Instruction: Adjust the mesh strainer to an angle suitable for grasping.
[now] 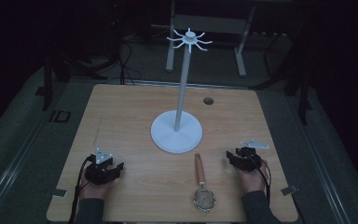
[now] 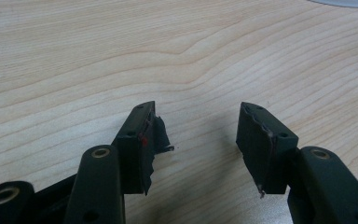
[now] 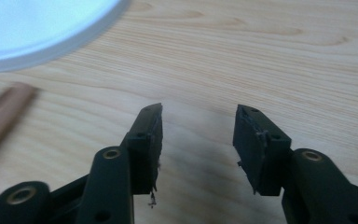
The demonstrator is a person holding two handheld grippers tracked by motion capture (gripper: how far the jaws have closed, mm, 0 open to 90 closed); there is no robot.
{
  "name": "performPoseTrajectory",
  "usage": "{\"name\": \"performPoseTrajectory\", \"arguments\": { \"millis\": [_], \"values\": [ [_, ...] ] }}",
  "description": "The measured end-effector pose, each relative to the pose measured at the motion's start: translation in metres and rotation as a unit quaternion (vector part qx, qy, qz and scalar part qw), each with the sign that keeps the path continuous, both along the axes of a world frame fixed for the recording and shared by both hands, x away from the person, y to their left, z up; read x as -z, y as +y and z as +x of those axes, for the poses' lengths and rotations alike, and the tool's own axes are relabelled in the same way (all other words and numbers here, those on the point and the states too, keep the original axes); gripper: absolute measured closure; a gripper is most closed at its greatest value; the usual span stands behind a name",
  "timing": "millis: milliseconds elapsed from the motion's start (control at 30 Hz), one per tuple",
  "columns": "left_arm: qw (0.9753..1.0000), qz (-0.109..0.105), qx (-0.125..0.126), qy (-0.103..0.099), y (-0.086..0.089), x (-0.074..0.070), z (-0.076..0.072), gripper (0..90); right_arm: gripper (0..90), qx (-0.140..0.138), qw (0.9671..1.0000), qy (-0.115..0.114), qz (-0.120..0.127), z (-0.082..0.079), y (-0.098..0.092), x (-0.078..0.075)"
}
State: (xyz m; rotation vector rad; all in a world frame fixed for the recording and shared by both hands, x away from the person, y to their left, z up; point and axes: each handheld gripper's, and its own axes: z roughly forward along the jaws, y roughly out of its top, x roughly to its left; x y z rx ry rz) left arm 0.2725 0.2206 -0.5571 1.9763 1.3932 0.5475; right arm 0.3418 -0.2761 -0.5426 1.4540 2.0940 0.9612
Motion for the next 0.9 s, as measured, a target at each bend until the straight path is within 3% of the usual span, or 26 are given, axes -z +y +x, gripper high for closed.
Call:
{"name": "performPoseTrajectory", "arguments": {
  "millis": [400, 900],
  "values": [
    [1.0000, 0.000, 0.003, -0.002, -0.001, 0.000, 0.000, 47.9, 61.8, -0.054, 0.9984, 0.000, -0.019, -0.027, 0.030, -0.023],
    [1.0000, 0.001, 0.002, -0.003, 0.000, -0.001, -0.001, 48.0, 61.4, -0.086, 0.9958, 0.029, -0.013, -0.041, 0.060, -0.030]
  ]
}}
